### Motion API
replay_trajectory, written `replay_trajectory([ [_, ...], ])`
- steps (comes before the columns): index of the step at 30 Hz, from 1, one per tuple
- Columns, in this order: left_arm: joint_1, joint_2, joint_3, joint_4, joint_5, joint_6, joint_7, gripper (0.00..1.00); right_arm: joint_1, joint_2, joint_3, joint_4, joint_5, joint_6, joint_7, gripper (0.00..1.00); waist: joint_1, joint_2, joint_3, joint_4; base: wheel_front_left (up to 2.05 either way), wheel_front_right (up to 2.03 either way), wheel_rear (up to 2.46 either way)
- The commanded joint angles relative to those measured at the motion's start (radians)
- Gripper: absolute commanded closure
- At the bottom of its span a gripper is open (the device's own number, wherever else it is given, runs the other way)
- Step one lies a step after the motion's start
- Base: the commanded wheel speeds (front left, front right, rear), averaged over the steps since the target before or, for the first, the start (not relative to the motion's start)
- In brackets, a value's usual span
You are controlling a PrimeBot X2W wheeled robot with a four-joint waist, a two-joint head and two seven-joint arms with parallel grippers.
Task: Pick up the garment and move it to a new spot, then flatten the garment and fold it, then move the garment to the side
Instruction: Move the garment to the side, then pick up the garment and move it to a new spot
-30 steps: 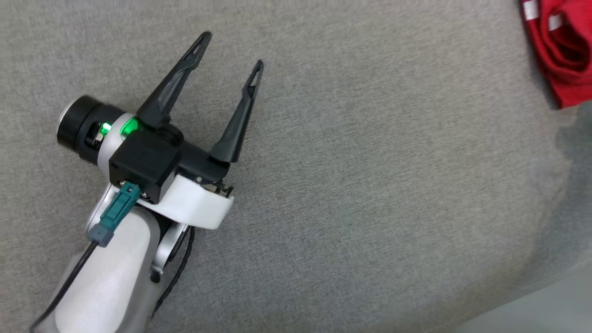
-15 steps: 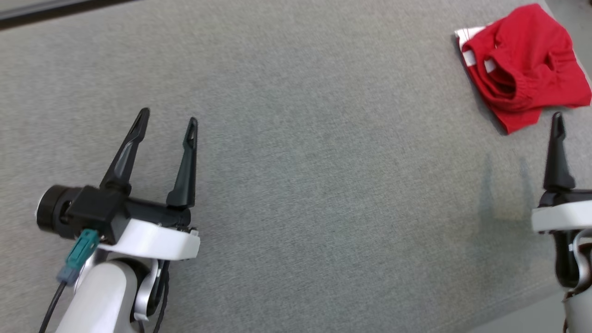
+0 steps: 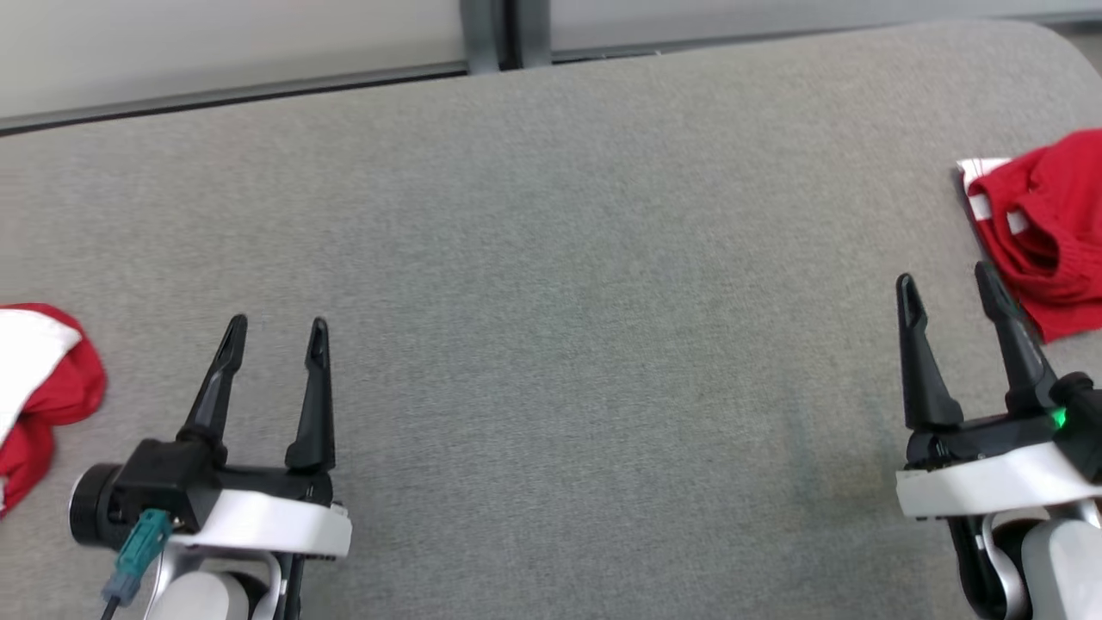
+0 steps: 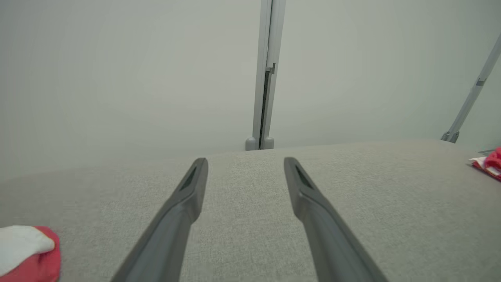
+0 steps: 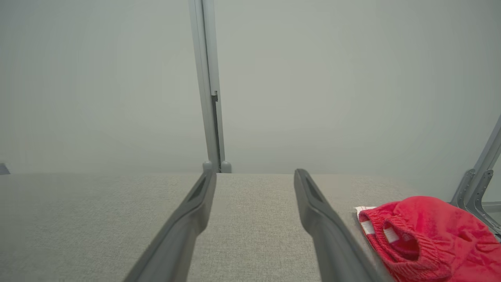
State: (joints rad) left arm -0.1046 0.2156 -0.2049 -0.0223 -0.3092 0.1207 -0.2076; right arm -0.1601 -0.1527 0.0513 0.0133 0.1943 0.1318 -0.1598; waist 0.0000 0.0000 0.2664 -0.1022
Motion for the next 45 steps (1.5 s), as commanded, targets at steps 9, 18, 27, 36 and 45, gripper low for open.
replay_trajectory([
  [9, 0.103, 0.009, 0.02, 0.02, -0.021, 0.024, -0.019, 0.0, 0.126, 0.005, -0.02, -0.045, 0.008, -0.002, 0.071, 0.0, 0.0, 0.0, -0.131, 0.081, 0.0, 0.0, 0.0],
  [18, 0.18, 0.02, 0.021, 0.017, -0.035, 0.033, -0.004, 0.0, 0.226, 0.018, -0.024, -0.07, 0.005, -0.002, 0.117, 0.0, 0.0, 0.0, -0.208, 0.092, 0.0, 0.0, 0.0],
  [27, 0.238, 0.031, 0.019, 0.006, -0.044, 0.047, 0.019, 0.0, 0.285, 0.027, -0.033, -0.099, -0.002, -0.002, 0.145, 0.0, 0.0, 0.0, -0.269, 0.089, 0.0, 0.0, 0.0],
  [36, 0.247, 0.036, 0.013, -0.011, -0.048, 0.058, 0.037, 0.0, 0.288, 0.023, -0.034, -0.112, -0.002, -0.002, 0.155, 0.0, 0.0, 0.0, -0.276, 0.086, 0.0, 0.0, 0.0],
  [45, 0.248, 0.034, 0.006, -0.022, -0.048, 0.071, 0.045, 0.0, 0.281, 0.018, -0.025, -0.111, 0.002, -0.002, 0.158, 0.0, 0.0, 0.0, -0.278, 0.087, 0.0, 0.0, 0.0],
])
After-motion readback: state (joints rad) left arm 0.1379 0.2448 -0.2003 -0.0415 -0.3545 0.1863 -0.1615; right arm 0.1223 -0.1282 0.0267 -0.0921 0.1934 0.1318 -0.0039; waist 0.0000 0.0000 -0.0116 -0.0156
